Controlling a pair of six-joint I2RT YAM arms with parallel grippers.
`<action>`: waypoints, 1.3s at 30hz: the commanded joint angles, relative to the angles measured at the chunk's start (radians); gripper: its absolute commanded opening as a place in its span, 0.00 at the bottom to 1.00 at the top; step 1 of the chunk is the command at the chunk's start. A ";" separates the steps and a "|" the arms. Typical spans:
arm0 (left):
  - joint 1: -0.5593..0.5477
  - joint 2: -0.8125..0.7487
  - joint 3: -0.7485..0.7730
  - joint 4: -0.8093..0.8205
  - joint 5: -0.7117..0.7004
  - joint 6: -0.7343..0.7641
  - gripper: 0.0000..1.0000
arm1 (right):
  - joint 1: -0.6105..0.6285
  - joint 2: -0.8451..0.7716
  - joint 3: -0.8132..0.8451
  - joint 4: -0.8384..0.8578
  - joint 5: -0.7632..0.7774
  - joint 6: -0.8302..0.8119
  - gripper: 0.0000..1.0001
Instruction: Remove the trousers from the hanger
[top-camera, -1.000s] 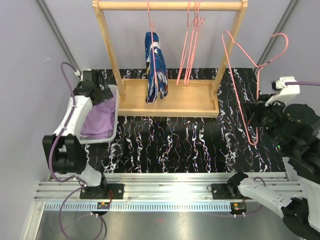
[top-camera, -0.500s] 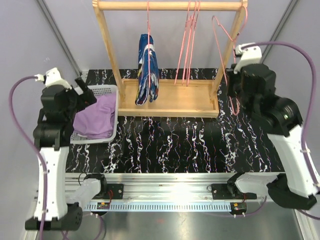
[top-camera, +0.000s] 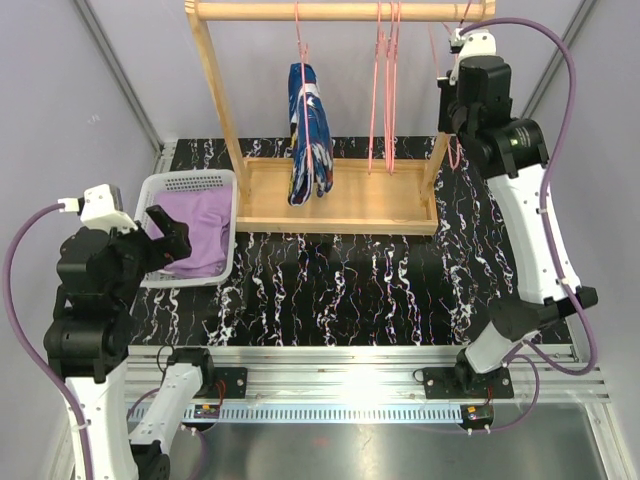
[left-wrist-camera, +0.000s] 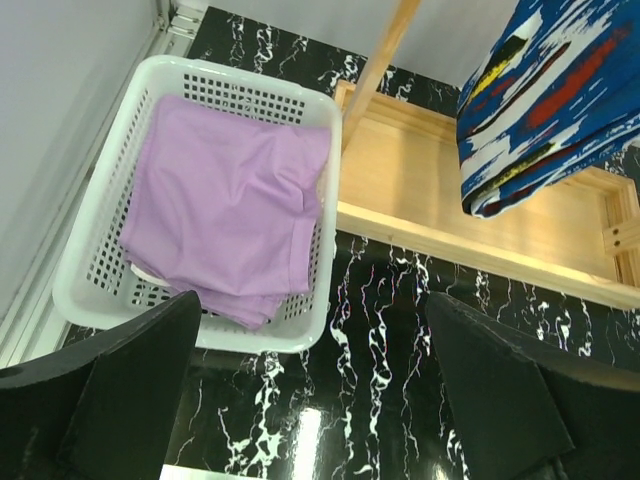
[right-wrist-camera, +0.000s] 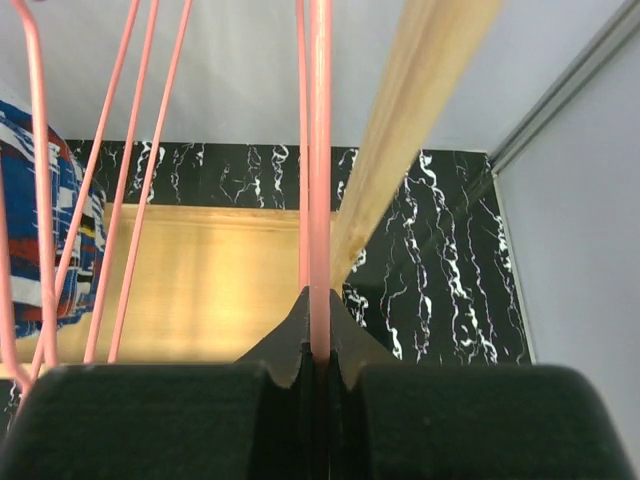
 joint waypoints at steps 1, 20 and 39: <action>-0.001 -0.021 0.024 -0.019 0.089 0.029 0.99 | -0.026 0.044 0.058 0.061 -0.064 -0.023 0.00; -0.030 -0.055 0.173 -0.104 0.100 0.044 0.99 | -0.054 -0.051 -0.126 0.132 -0.090 0.060 0.38; -0.038 -0.077 0.109 -0.076 0.111 -0.029 0.99 | 0.018 -0.158 0.052 -0.028 -0.489 0.370 0.87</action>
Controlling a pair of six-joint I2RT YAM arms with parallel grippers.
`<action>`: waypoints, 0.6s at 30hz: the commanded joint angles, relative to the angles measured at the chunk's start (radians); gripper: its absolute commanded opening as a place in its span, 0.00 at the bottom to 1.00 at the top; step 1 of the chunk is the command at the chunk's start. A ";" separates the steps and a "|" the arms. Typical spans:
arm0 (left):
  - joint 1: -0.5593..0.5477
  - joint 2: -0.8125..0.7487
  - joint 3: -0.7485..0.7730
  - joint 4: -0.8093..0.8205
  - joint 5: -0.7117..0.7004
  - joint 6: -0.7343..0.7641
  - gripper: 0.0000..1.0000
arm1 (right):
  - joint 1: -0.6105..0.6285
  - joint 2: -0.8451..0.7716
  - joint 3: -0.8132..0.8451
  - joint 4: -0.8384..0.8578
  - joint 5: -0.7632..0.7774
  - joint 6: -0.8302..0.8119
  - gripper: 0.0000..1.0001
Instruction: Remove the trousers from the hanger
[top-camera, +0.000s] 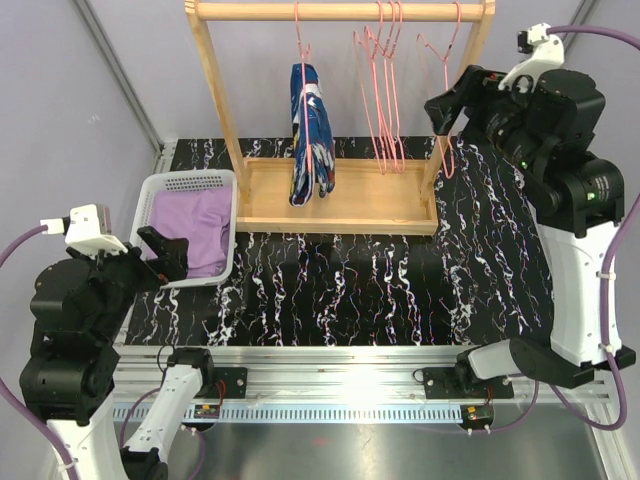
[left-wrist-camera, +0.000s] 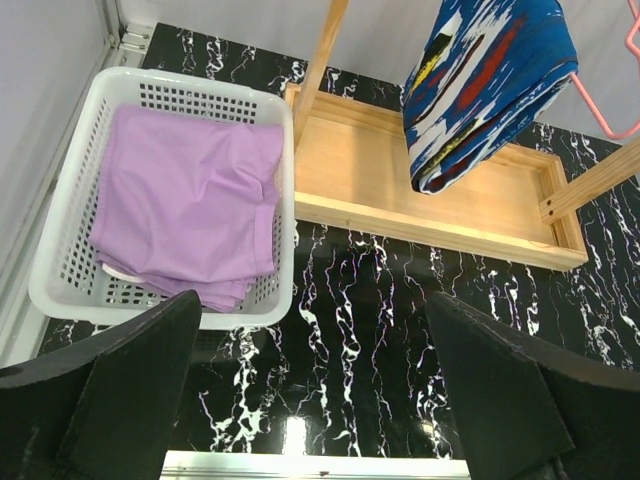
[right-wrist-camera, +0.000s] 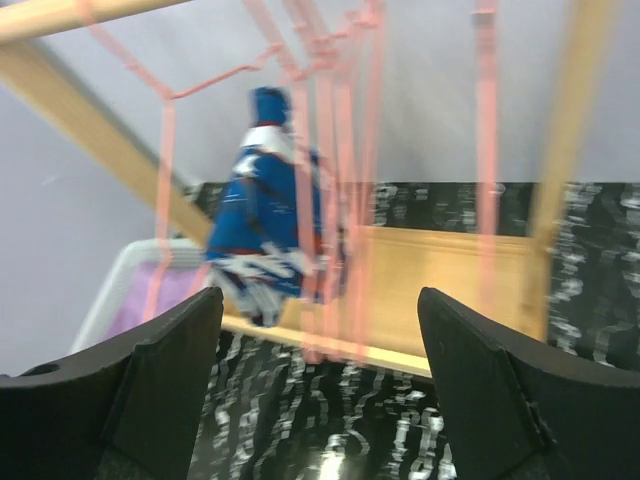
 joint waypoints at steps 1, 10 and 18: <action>-0.003 -0.016 -0.013 0.047 0.040 -0.028 0.99 | 0.092 0.080 0.078 -0.023 -0.092 0.079 0.87; -0.003 -0.024 -0.064 0.061 0.085 -0.004 0.99 | 0.384 0.387 0.406 -0.142 0.187 0.030 0.88; -0.003 -0.028 -0.099 0.077 0.183 0.001 0.99 | 0.470 0.545 0.464 -0.043 0.304 -0.004 0.94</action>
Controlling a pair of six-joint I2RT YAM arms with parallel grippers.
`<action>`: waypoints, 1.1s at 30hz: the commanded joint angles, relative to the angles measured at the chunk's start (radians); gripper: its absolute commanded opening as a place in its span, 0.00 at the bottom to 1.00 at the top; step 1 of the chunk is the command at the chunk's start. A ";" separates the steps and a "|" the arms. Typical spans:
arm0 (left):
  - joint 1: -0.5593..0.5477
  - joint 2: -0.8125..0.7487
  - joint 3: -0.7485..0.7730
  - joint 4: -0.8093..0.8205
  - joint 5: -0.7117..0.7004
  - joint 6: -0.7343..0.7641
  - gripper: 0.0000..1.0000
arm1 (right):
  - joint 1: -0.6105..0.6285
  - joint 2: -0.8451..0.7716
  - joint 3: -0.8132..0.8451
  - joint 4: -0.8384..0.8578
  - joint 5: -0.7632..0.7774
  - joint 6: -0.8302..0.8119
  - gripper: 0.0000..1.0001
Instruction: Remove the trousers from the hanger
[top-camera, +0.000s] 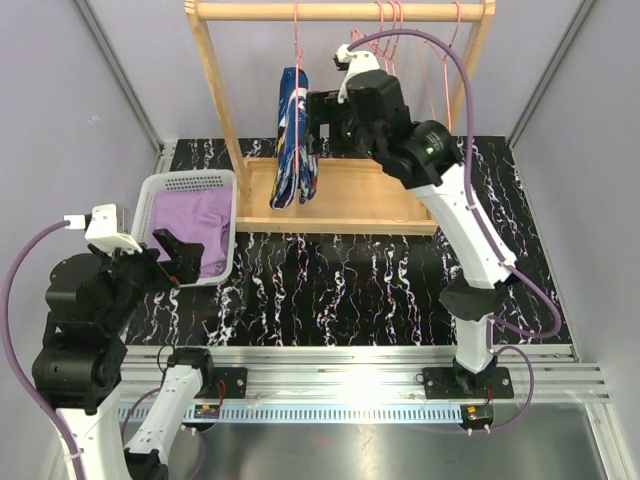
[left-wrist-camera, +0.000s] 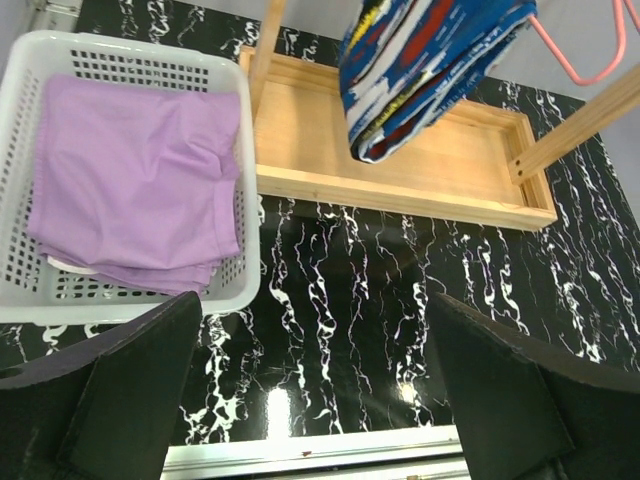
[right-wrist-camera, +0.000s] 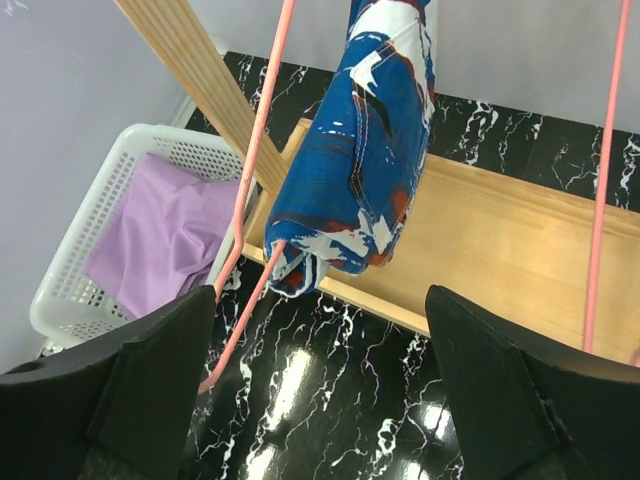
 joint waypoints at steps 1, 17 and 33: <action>-0.003 -0.017 -0.024 0.056 0.077 0.014 0.99 | 0.013 0.022 0.051 0.085 0.072 -0.018 0.94; -0.003 -0.051 -0.116 0.086 0.130 0.015 0.99 | 0.016 0.182 0.107 0.201 0.206 -0.128 0.55; -0.016 -0.060 -0.117 0.086 0.144 0.035 0.99 | 0.011 0.209 0.073 0.277 0.146 -0.266 0.30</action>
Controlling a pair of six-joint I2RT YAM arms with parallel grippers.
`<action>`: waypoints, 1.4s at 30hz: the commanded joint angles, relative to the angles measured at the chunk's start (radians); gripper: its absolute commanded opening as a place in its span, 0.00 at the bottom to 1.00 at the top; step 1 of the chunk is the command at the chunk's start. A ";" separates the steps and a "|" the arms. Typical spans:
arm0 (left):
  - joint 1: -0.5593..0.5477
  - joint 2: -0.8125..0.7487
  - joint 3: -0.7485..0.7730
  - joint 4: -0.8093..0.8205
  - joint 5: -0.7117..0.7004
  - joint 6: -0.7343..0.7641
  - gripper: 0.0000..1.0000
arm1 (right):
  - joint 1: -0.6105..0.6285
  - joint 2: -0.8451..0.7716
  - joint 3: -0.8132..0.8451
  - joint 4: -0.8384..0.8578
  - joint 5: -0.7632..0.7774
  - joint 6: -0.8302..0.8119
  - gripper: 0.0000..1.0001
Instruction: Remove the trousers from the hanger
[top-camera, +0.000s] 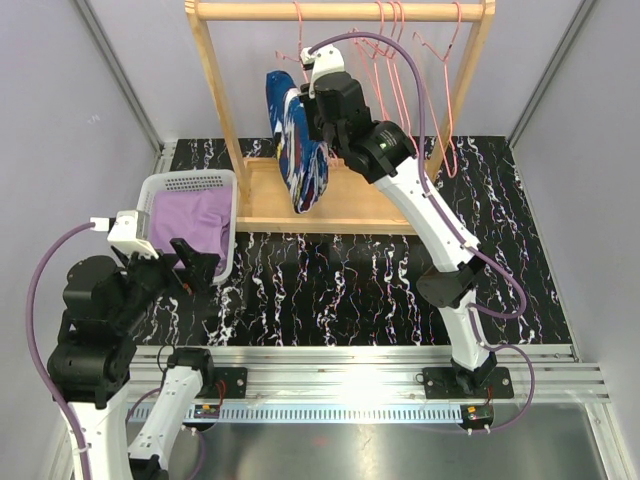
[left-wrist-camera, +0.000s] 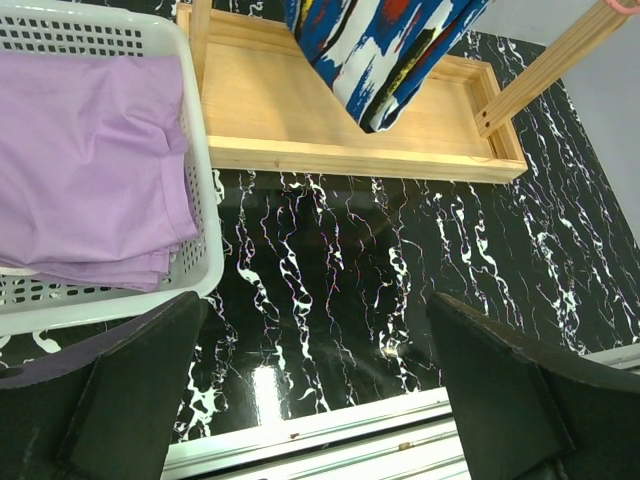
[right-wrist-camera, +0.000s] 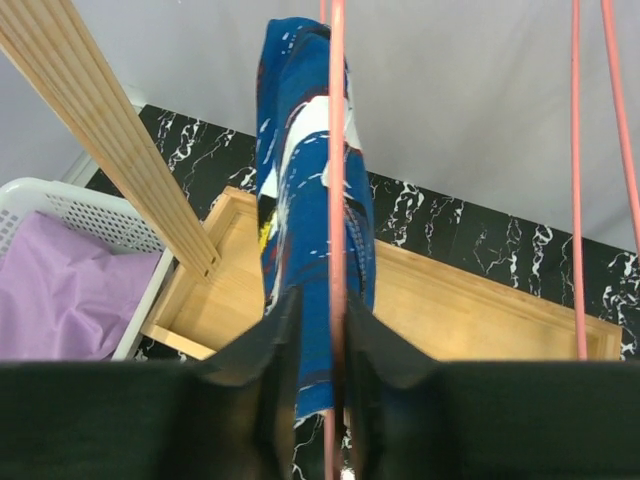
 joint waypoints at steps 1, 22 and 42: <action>-0.012 -0.007 0.021 0.032 0.014 0.020 0.99 | -0.003 0.020 0.016 0.057 -0.018 -0.049 0.24; -0.051 -0.015 0.023 0.018 -0.040 0.036 0.99 | -0.035 -0.038 -0.045 0.186 -0.085 -0.044 0.00; -0.051 -0.012 0.033 0.015 -0.057 0.026 0.99 | -0.035 -0.168 -0.039 0.456 -0.034 -0.030 0.00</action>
